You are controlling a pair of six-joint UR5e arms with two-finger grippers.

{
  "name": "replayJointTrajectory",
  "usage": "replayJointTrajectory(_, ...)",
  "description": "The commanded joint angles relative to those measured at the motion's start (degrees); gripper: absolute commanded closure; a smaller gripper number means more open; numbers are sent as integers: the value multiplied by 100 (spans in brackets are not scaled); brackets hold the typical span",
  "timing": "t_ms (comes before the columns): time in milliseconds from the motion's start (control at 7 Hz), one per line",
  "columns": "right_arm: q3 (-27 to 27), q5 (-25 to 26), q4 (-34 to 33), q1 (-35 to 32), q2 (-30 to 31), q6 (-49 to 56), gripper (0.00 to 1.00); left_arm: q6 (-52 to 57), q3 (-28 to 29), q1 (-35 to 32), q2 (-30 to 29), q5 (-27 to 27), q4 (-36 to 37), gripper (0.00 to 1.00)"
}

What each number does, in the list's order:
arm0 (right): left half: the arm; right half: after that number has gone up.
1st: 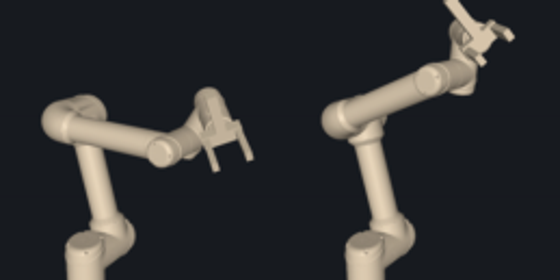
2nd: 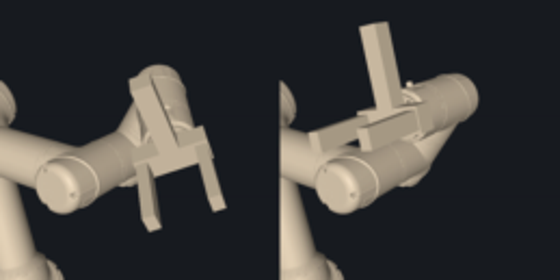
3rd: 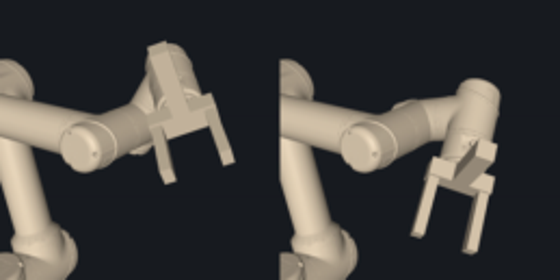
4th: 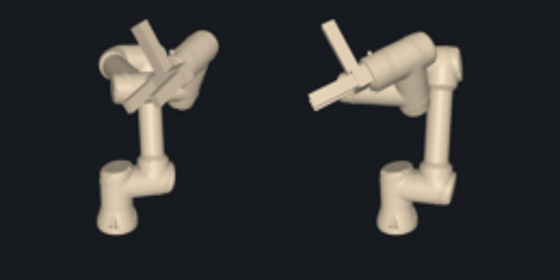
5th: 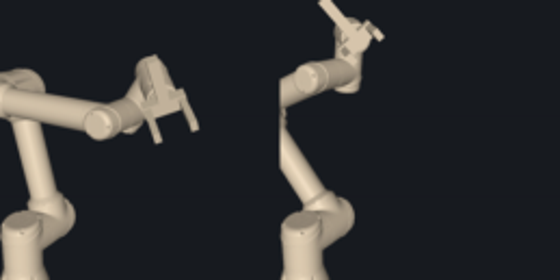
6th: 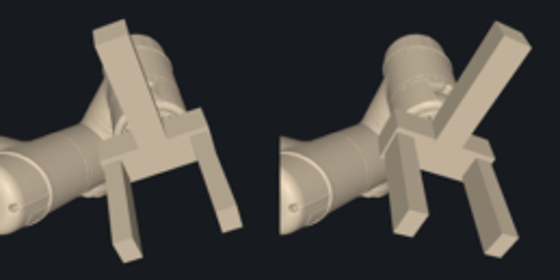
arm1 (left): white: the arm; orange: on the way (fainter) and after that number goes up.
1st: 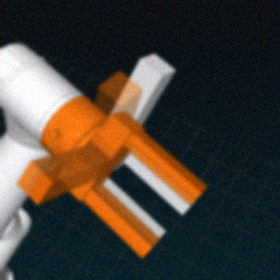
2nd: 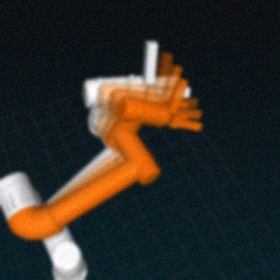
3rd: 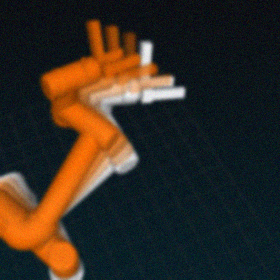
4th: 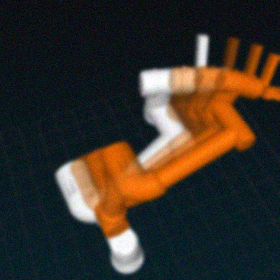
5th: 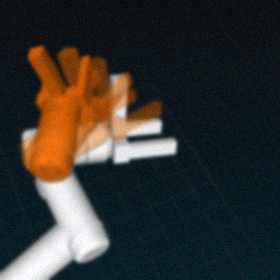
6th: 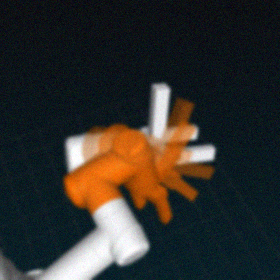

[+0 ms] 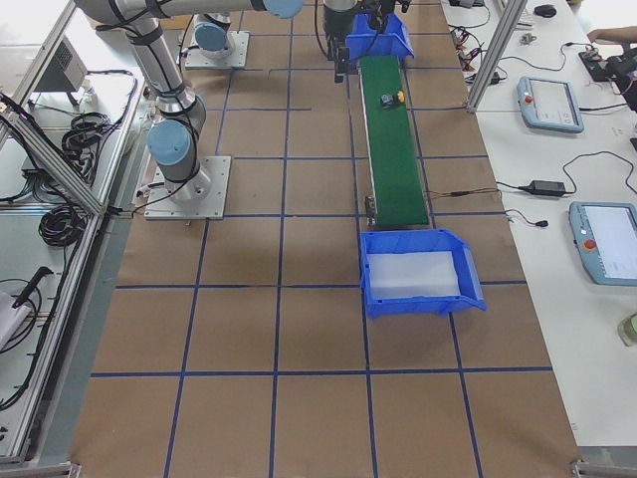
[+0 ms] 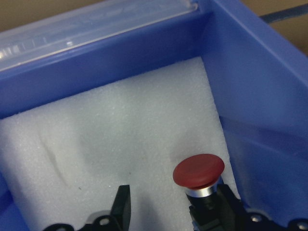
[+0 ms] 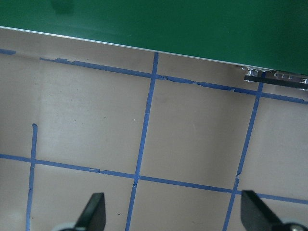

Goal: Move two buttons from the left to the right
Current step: 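Align the left gripper around the red-capped button in the bin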

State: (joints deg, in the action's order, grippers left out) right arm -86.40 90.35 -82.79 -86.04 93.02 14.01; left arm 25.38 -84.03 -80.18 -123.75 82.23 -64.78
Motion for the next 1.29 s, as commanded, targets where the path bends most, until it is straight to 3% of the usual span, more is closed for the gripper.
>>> replayJointTrajectory(0, 0, 0, 0, 0, -4, 5, 0, -7, 1, -6, 0, 4, 0, 51)
replayJointTrajectory(1143, 0, 0, -18, 9, -12, 5, 0, -7, 9, 3, 88, 48, 0, 77)
